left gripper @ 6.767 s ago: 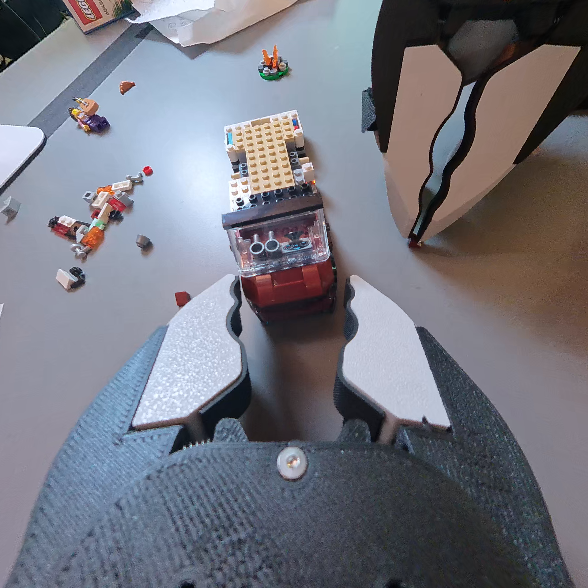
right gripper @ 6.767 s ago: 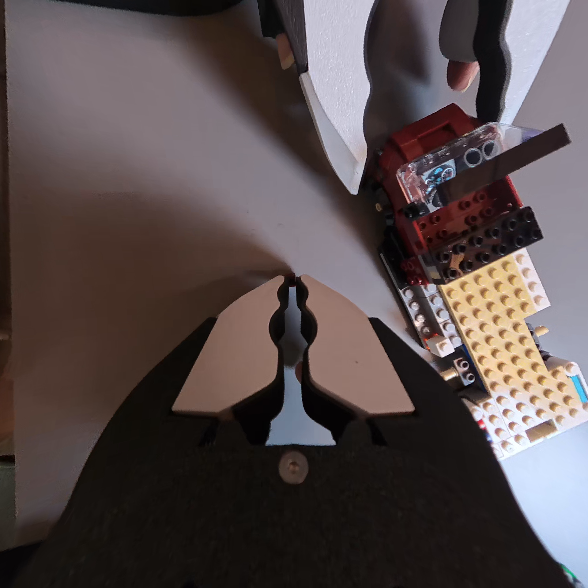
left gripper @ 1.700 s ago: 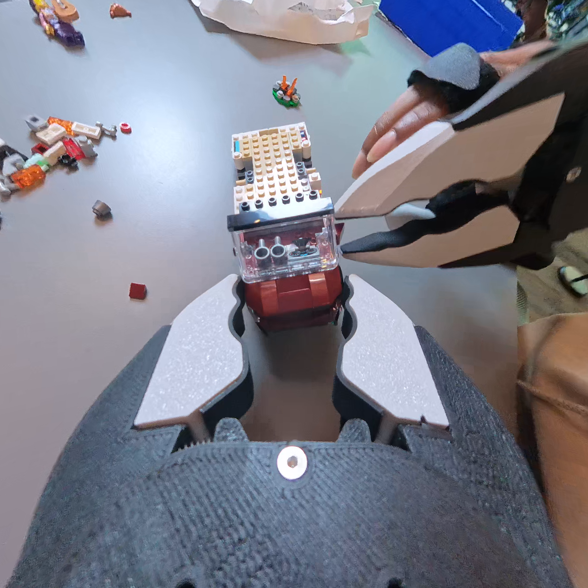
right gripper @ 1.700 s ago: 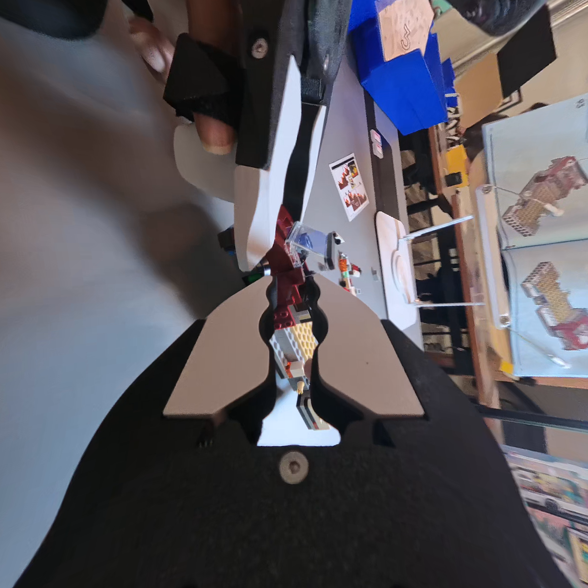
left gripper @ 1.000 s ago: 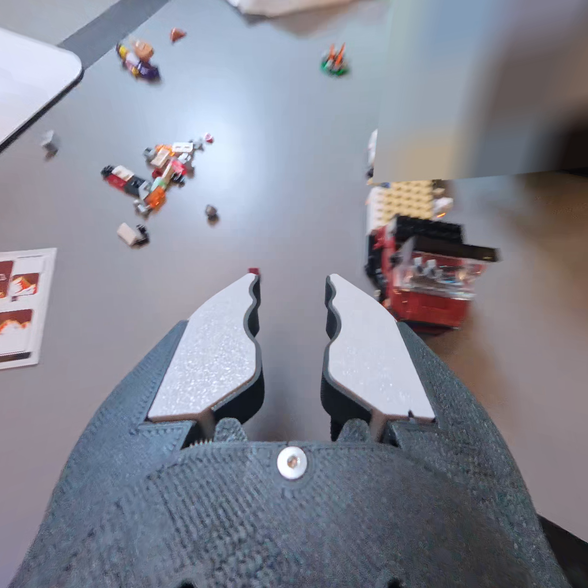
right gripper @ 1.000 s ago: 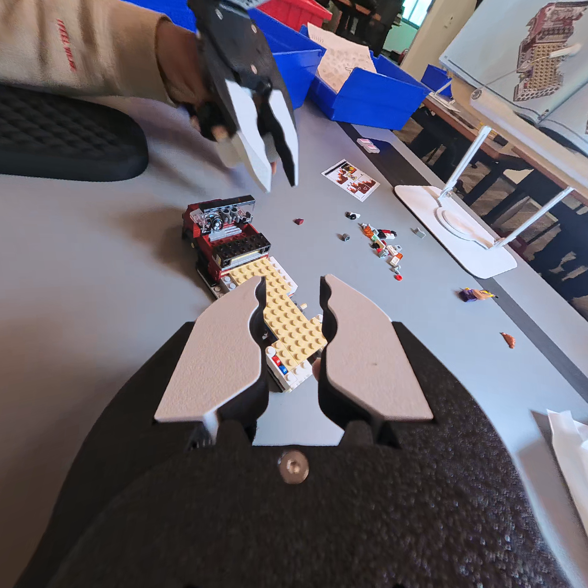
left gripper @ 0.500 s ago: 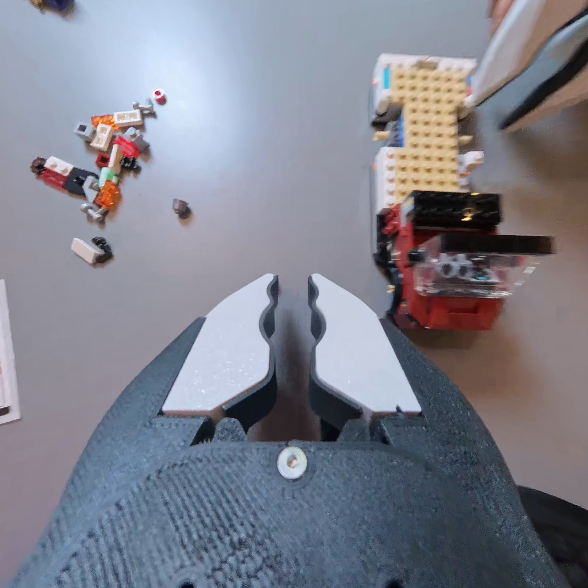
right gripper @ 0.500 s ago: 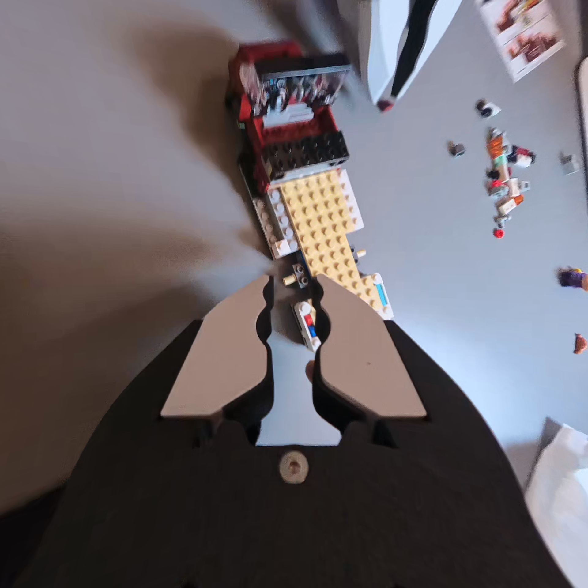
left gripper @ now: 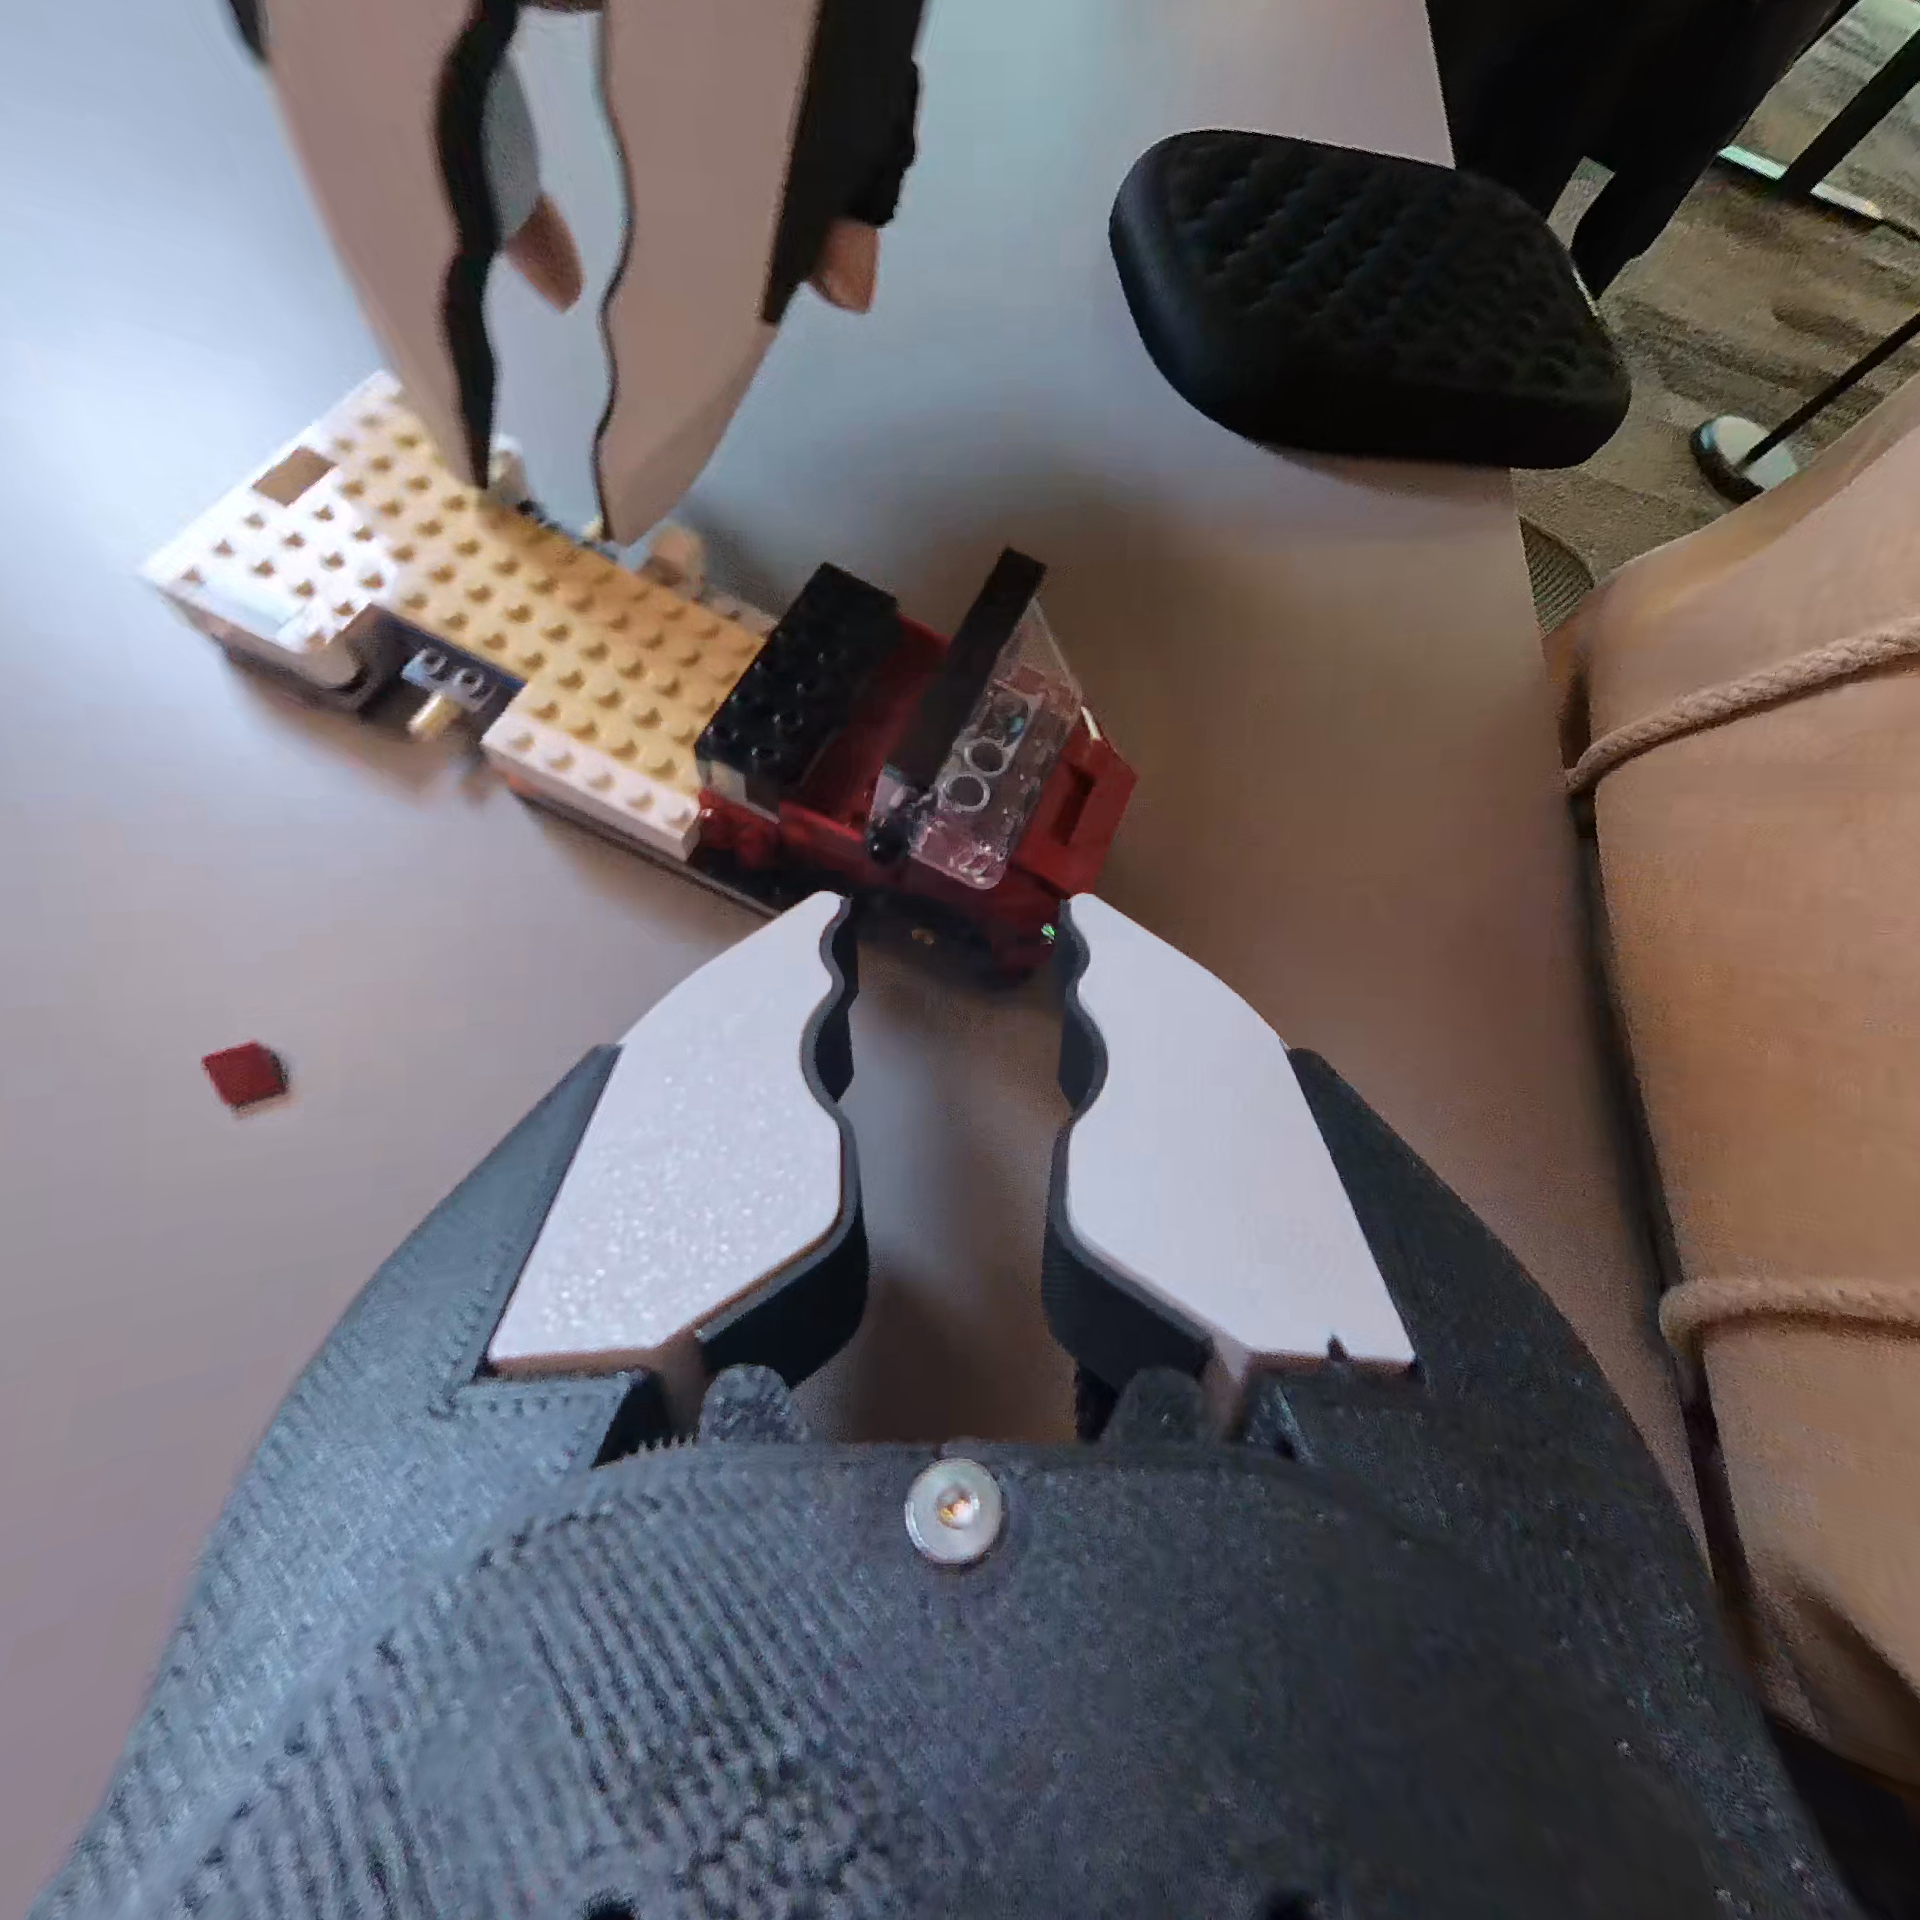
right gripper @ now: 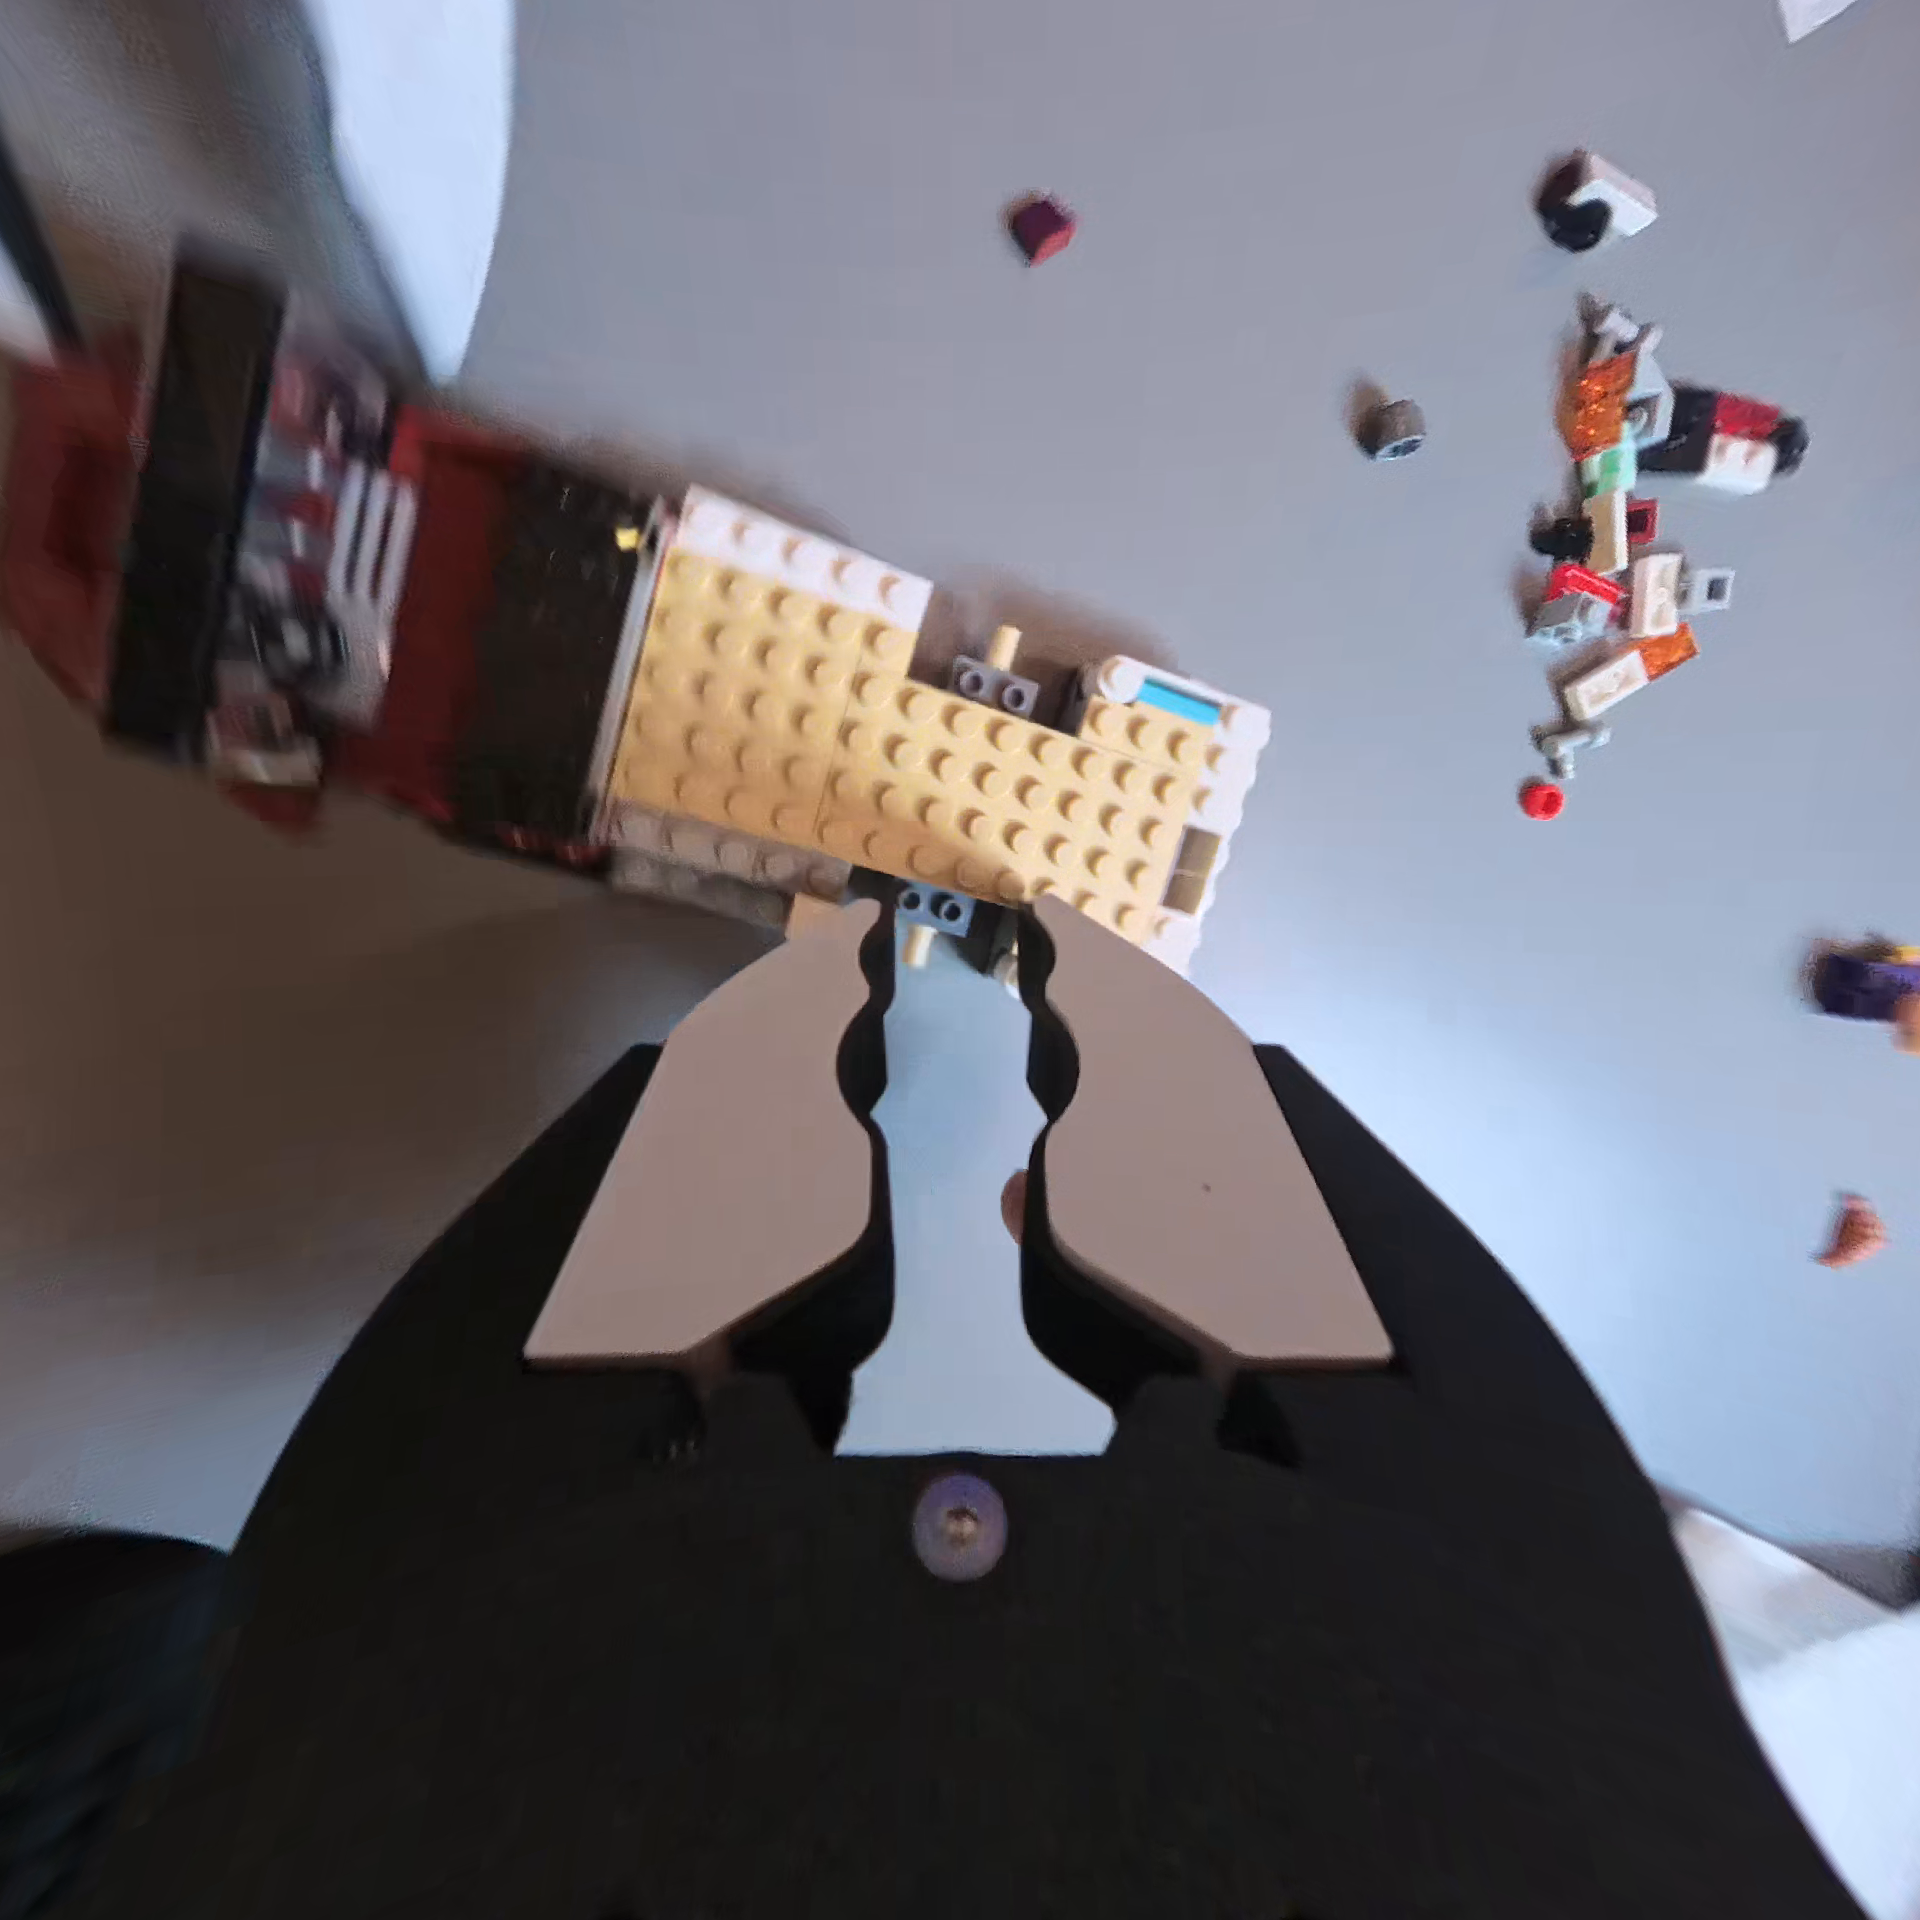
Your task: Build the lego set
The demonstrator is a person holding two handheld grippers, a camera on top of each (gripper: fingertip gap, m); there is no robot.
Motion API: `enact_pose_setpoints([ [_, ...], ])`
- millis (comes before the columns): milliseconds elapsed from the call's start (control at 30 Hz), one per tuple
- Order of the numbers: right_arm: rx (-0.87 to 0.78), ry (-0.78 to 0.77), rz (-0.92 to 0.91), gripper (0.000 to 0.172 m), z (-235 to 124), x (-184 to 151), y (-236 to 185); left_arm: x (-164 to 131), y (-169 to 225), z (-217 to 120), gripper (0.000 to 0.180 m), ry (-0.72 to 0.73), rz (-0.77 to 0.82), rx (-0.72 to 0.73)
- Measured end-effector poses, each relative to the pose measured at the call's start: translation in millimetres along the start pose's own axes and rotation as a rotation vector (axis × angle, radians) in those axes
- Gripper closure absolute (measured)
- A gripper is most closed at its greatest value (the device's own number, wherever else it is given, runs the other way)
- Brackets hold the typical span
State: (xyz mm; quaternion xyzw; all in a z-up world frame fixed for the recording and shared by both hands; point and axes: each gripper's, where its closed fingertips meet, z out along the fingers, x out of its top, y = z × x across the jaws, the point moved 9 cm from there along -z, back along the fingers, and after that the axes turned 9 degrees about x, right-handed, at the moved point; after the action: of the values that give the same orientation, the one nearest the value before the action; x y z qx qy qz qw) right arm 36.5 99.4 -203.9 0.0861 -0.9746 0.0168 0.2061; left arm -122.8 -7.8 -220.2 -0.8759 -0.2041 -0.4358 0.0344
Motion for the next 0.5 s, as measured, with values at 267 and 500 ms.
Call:
enact_pose_setpoints([
  [267,0.221,0.129,0.726,0.101,0.0,9.9,4.6,17.0,30.0,30.4,0.14,0.076,0.077,0.013],
  [500,0.125,-0.076,0.74,0.101,21.6,34.4,3.5,18.2,31.1,12.8,0.141,0.181,0.124,0.022],
])
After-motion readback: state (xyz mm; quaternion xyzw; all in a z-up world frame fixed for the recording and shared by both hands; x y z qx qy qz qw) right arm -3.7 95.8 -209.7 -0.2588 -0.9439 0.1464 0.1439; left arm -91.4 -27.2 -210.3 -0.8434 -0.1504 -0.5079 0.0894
